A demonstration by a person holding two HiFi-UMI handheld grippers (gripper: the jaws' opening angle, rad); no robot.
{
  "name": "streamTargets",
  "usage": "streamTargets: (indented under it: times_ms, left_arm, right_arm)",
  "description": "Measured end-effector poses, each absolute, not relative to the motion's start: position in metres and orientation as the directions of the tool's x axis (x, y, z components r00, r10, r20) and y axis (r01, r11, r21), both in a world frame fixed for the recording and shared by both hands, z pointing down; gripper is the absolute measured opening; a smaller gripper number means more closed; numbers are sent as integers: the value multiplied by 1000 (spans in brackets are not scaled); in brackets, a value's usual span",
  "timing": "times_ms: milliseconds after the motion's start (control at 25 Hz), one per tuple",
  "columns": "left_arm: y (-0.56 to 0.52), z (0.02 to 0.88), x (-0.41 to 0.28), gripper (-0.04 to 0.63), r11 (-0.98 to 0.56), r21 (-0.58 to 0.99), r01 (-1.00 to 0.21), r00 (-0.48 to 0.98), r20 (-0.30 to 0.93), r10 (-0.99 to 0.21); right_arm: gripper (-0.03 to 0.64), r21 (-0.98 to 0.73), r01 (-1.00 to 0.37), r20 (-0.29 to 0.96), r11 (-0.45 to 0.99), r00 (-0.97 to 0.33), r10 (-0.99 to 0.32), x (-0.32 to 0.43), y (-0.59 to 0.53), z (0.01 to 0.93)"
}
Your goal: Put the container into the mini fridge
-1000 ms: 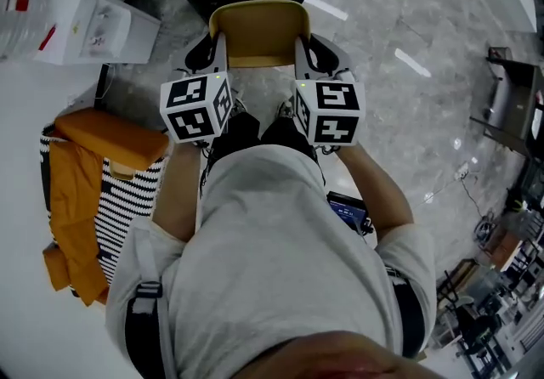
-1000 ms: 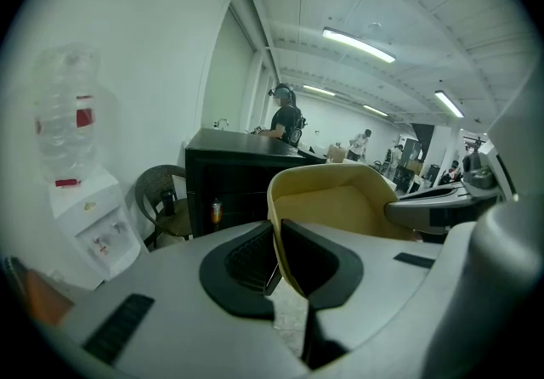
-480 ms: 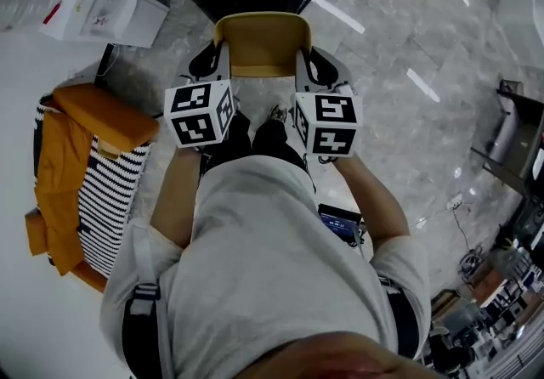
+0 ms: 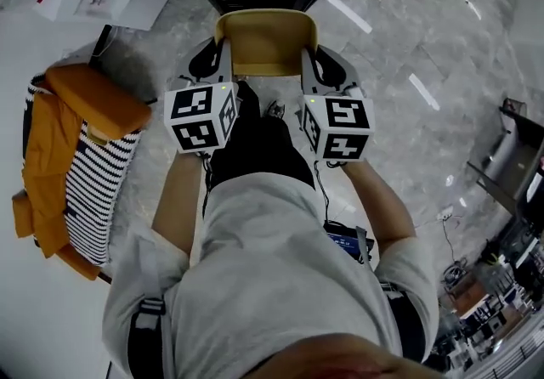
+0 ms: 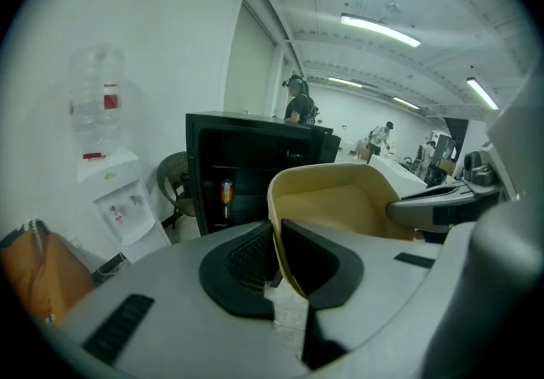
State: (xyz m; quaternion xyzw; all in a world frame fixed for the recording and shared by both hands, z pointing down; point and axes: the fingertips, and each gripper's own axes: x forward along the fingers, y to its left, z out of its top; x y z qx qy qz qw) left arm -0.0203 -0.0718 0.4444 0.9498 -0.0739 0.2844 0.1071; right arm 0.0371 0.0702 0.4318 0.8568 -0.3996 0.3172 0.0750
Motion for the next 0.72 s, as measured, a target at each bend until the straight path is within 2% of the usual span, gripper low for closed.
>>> streamTargets:
  times_ms: [560,720]
  left_arm:
    - [-118,505,10,40,-977,118,-178,857,506,-95]
    - [-134,535,17,40,-969,152,-195,854,512,-92]
  right_arm:
    - [58,-66,-710,606,-701,530,-594,63,26,498]
    - [58,-60,-710,617,-702,526,-585,70,11,523]
